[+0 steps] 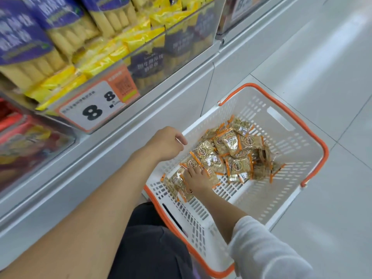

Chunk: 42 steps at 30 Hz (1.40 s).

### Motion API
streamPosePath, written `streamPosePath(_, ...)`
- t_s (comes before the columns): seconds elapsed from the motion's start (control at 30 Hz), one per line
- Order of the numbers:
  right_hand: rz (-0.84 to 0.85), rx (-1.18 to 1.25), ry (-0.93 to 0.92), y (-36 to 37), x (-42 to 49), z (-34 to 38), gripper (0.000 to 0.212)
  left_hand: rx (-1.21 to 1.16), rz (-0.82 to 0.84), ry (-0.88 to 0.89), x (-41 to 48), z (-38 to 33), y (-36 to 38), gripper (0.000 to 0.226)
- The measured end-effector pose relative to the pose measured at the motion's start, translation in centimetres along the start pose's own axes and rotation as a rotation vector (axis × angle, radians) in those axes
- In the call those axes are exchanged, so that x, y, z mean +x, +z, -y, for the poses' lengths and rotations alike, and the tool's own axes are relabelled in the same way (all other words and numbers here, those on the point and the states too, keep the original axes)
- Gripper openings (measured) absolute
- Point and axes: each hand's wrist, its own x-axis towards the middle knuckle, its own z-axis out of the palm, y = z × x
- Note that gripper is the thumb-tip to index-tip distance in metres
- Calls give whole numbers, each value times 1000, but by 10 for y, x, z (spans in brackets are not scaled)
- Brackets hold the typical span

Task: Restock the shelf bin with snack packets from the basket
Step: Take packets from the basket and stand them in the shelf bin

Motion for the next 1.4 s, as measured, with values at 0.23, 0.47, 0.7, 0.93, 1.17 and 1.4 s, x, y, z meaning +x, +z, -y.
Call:
streamPosePath(0.23, -250, 990, 267, -34, -32, -15, 17, -41, 9, -23, -5, 4, -6, 15)
streamPosePath(0.47, -343, 1676, 35, -174, -121, -53, 23, -239, 17, -46, -35, -23, -10, 22)
streamPosePath(0.7, -459, 1823, -186, -265, -182, -55, 20, -505, -86, 108, -96, -71, -34, 16)
streamPosePath(0.93, -531, 1635, -284, -325, -229, -58, 28, -782, -397, 248, -158, -95, -100, 14)
streamPosePath(1.17, -793, 1180, -391, -391, -275, -22, 7, -401, -592, 487, -221, -125, -155, 36)
streamPosePath(1.4, -871, 1302, -413, -445, -309, 27, 12, -422, -687, 505, -277, -135, -196, 22)
